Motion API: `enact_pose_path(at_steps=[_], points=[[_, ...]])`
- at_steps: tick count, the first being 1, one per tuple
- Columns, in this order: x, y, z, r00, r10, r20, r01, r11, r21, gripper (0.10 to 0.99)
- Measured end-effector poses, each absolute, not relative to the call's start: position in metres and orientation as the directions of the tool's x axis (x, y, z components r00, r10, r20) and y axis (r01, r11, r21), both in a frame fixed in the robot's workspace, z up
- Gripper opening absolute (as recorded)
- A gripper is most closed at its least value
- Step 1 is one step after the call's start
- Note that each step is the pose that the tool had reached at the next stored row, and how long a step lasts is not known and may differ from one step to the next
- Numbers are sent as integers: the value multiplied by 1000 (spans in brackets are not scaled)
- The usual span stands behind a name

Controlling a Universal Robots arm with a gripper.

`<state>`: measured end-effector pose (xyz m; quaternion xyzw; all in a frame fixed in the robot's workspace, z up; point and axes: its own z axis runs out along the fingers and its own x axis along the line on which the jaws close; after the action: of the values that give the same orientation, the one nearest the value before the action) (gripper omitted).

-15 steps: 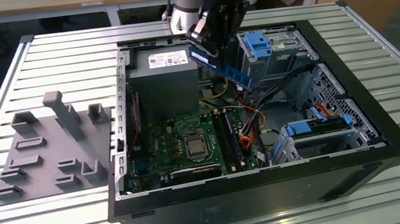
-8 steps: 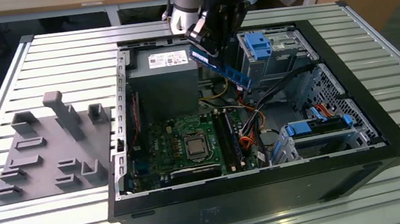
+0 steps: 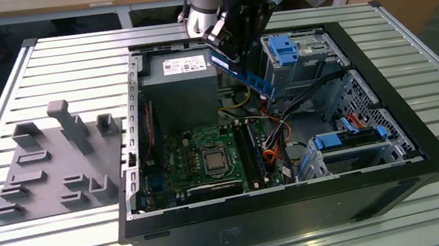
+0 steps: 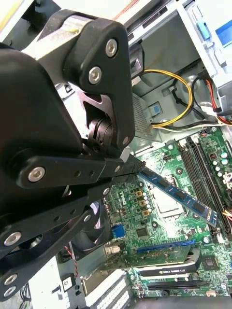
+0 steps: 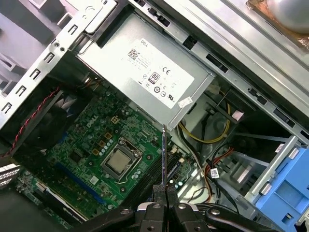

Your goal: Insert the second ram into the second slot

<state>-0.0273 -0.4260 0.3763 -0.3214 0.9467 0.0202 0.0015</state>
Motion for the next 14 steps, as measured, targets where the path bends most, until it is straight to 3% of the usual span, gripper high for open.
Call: enact_pose_path(at_steps=[14], points=[[-27, -426, 376, -829, -560, -16, -560, 828, 37, 122]])
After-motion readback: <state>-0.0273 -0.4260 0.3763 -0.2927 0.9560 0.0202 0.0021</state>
